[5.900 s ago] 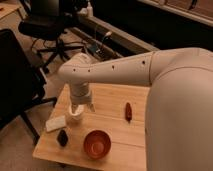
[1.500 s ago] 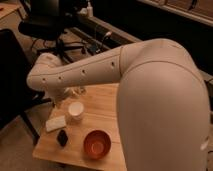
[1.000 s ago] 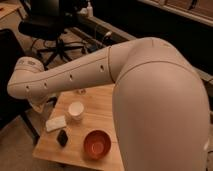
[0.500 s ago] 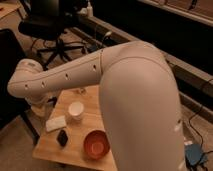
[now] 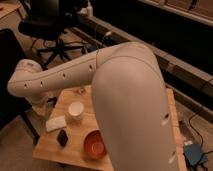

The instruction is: Place the eraser in the ceramic cup

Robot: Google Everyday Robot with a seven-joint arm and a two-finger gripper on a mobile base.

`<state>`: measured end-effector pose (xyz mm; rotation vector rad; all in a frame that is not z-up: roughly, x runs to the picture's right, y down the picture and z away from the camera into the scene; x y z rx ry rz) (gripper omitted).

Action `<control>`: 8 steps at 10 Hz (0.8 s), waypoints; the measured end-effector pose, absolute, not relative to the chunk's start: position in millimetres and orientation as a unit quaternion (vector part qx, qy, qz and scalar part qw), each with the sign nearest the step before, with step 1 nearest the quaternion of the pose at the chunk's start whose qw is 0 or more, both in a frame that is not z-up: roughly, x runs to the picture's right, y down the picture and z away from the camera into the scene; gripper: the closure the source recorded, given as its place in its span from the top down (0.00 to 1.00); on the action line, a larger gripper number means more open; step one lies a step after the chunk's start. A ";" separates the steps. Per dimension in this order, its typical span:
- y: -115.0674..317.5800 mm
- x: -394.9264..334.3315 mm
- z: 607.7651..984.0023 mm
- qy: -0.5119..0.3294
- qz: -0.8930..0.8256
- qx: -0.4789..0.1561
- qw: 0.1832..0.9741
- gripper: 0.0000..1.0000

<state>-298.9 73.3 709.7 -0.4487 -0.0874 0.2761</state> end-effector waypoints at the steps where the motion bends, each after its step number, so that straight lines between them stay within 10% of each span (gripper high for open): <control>1: 72.5 -297.4 710.6 -0.042 0.138 -0.221 0.965 0.65; 8: 108.5 -299.3 711.4 -0.150 0.020 -0.223 0.963 0.65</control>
